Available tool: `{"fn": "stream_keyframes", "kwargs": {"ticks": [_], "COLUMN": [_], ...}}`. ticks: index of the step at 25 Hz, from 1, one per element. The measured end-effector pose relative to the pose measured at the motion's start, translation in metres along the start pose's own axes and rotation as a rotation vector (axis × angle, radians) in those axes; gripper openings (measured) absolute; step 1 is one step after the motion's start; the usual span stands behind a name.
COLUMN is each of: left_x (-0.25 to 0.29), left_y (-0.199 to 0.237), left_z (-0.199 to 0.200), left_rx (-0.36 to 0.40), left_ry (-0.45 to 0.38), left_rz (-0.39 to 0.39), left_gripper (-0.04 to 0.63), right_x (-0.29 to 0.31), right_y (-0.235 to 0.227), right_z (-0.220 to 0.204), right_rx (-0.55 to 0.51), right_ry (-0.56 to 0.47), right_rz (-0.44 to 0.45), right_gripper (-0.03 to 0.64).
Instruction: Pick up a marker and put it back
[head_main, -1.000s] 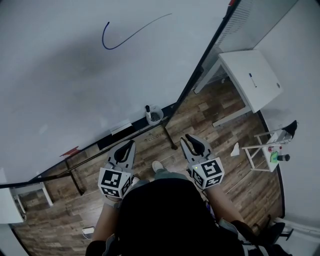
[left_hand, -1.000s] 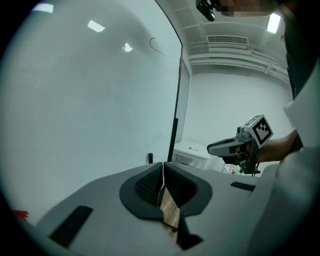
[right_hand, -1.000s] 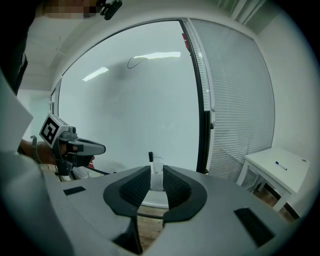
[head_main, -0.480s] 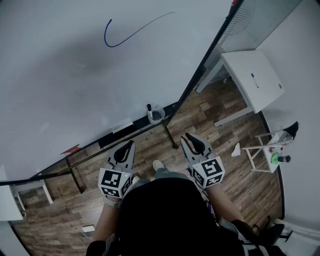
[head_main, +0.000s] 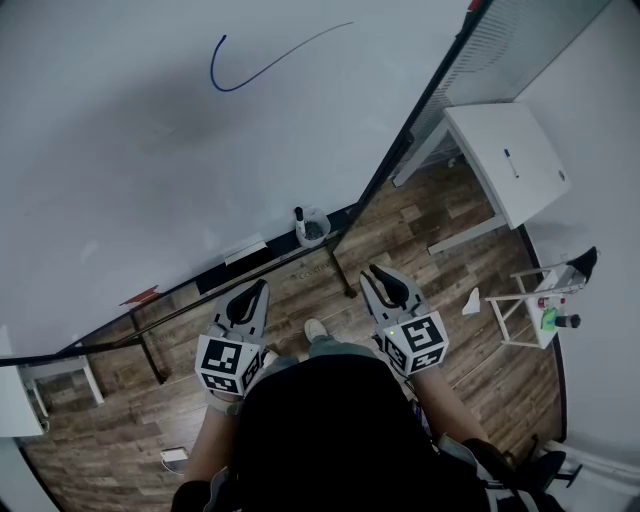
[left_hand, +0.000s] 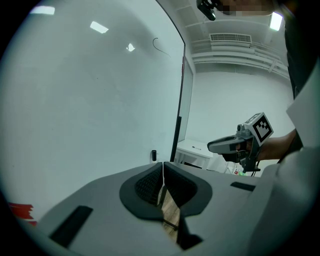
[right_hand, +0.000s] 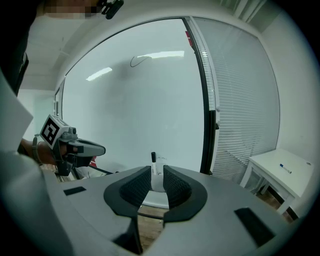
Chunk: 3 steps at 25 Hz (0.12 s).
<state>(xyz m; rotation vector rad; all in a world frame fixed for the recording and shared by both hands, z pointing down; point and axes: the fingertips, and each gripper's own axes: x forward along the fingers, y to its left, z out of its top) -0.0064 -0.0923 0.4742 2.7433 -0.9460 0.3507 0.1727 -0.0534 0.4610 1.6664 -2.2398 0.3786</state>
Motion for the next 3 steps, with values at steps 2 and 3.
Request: {"fn": "stream_keyframes", "kwargs": {"ticks": [2,3], "left_x": [0.0006,0.0009], "left_y": [-0.0001,-0.0001], "left_z": [0.0011,0.0016], "left_rx": [0.000,0.000], "left_ry": [-0.002,-0.003], "left_rz": [0.001,0.001], "left_gripper": [0.023,0.023], "right_x": [0.0001,0.0002], "right_y": [-0.0007,-0.0011], "right_z": [0.0003,0.0005], "right_rx": [-0.002,-0.002], "right_ry": [0.001,0.002], "right_rz": [0.001,0.002], "right_gripper": [0.097,0.097]}}
